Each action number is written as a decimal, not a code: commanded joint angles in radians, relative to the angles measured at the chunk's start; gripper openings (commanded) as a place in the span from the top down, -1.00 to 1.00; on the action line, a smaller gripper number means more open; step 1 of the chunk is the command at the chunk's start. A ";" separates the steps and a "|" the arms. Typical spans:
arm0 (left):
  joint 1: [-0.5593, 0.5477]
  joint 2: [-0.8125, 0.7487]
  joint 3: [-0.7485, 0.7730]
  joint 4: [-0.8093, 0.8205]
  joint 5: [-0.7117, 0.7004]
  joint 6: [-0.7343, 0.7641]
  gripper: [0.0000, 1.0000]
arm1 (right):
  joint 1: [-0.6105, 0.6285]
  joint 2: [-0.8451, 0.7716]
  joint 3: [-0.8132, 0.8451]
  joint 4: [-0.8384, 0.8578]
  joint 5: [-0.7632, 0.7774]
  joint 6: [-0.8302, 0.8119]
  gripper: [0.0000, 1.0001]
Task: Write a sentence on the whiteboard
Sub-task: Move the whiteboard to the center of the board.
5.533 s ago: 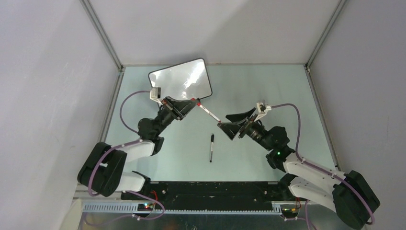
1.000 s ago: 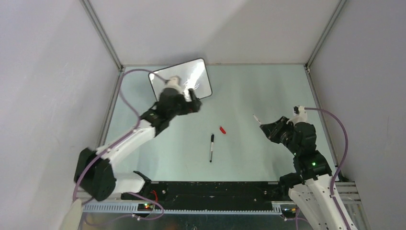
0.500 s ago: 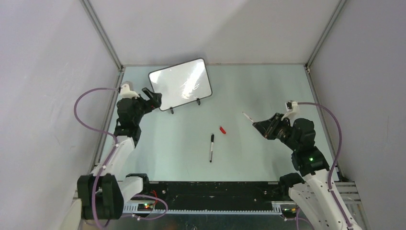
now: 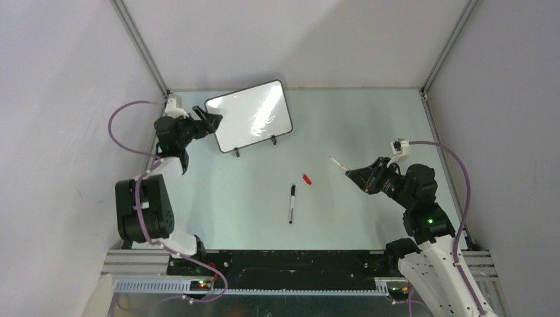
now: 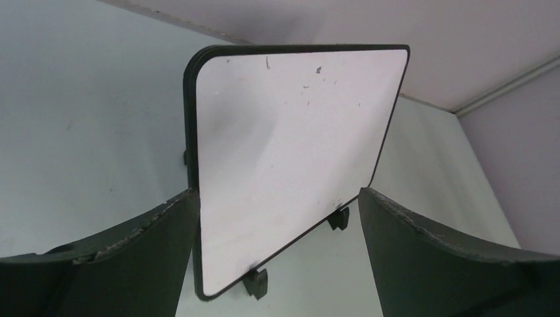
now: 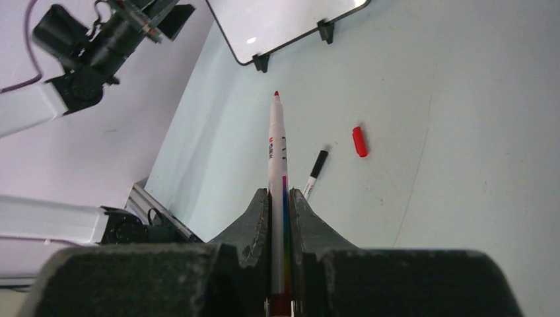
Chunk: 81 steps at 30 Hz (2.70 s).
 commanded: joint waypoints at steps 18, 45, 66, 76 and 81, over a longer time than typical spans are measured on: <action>0.111 0.340 0.179 0.326 0.369 -0.183 -0.40 | 0.001 -0.014 0.029 0.042 -0.068 -0.042 1.00; 0.140 0.651 0.358 0.734 0.516 -0.655 -0.26 | 0.000 -0.024 0.027 0.036 -0.072 -0.042 1.00; 0.088 0.713 0.482 0.538 0.625 -0.630 0.02 | 0.000 -0.013 0.027 0.036 -0.070 -0.041 1.00; 0.076 0.789 0.523 0.746 0.684 -0.828 0.46 | -0.001 -0.018 0.027 0.034 -0.075 -0.040 1.00; 0.073 0.801 0.519 0.834 0.706 -0.897 0.51 | -0.001 -0.022 0.027 0.033 -0.076 -0.038 1.00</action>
